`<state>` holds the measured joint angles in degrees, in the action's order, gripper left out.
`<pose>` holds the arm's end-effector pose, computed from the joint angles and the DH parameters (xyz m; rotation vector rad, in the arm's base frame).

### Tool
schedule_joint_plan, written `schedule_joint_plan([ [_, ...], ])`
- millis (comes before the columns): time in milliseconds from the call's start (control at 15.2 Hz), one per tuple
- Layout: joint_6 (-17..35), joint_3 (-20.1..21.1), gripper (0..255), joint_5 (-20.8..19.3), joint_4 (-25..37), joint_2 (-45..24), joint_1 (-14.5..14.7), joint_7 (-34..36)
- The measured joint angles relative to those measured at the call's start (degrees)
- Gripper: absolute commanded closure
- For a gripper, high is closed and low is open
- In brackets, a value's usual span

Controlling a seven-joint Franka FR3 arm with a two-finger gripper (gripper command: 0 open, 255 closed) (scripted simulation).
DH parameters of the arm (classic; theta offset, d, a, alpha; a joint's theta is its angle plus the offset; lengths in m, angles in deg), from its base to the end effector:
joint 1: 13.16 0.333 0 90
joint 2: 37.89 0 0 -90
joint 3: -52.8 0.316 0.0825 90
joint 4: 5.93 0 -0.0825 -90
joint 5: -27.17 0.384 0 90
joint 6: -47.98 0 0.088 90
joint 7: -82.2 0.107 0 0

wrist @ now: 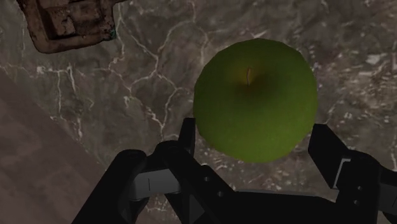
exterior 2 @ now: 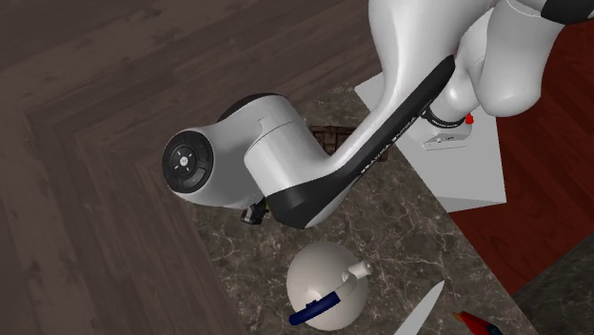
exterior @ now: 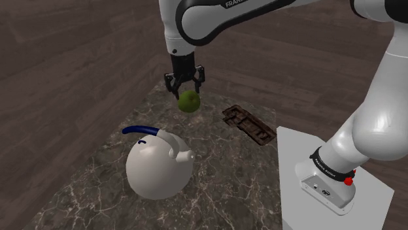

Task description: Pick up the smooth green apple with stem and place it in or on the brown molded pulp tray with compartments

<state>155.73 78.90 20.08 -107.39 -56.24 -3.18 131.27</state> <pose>0.5133 0.3385 0.3823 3.0210 -0.2823 -0.2233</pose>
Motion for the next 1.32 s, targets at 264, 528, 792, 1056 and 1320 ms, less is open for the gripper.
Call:
schedule_joint_plan([
  [264,-2.7,0.2,255,0.5,2.0,0.9,0.0,-0.2],
  [528,-5.6,0.4,255,0.9,4.0,1.7,-0.1,-0.5],
  [792,-8.4,0.5,255,1.2,6.4,2.3,-0.1,-0.7],
  [1056,-11.2,0.6,255,1.4,8.9,2.6,0.0,-0.8],
  [1320,-12.1,0.6,255,2.7,6.9,5.9,-1.0,-1.9],
])
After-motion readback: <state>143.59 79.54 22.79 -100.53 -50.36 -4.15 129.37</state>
